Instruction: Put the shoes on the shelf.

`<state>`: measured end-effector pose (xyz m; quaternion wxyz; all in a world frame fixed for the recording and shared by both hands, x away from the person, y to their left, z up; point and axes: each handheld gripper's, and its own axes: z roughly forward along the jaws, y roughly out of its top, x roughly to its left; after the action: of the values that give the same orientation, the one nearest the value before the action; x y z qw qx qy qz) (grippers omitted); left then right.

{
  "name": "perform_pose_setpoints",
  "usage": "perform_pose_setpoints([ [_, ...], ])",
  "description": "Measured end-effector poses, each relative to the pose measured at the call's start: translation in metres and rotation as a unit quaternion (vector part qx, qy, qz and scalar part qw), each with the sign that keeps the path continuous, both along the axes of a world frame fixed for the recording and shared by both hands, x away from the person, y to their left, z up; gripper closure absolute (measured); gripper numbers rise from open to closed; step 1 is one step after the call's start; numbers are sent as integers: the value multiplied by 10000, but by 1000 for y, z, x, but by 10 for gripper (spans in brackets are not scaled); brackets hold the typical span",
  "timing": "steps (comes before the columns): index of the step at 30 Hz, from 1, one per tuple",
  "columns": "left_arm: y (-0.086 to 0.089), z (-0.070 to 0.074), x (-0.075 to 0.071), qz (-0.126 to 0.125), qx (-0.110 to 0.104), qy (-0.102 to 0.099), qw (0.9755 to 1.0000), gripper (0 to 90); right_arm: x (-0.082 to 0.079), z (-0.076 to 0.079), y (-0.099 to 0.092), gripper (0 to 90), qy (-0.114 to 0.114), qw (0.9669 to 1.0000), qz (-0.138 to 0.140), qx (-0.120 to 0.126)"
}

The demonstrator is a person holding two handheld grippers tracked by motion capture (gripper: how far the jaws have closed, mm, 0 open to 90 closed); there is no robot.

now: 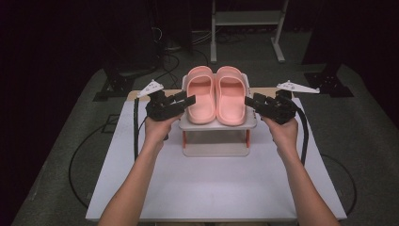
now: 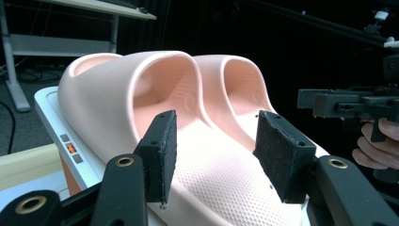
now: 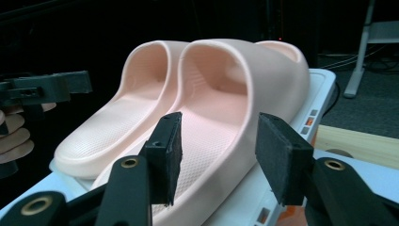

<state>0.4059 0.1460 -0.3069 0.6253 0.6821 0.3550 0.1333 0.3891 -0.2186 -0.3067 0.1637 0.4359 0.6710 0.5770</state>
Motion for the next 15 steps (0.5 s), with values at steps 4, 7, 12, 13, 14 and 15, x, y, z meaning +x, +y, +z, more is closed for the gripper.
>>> perform_pose_setpoints([
  [4, 0, 0, -5, -78, 3, -9, 10000, 471, -3, -1, 2, 501, -18, 10000, 71, -58],
  [7, -1, 0, -11, -188, -57, -13, 9998, 457, -8, -4, 2, 488, -15, 9999, 123, -72],
  [12, -3, 2, -17, -292, -7, -40, 9996, 444, -13, -6, 0, 485, -5, 9999, 147, -14],
  [13, -3, 2, -19, -292, -3, -55, 9996, 442, -15, -6, 0, 479, -18, 9998, 172, -21],
  [14, -3, 3, -20, -299, 3, -63, 9995, 442, -15, -6, 0, 479, -18, 9998, 172, -21],
  [15, -3, 3, -21, -316, 20, -67, 9995, 440, -16, -6, 0, 475, -22, 9998, 178, -6],
])
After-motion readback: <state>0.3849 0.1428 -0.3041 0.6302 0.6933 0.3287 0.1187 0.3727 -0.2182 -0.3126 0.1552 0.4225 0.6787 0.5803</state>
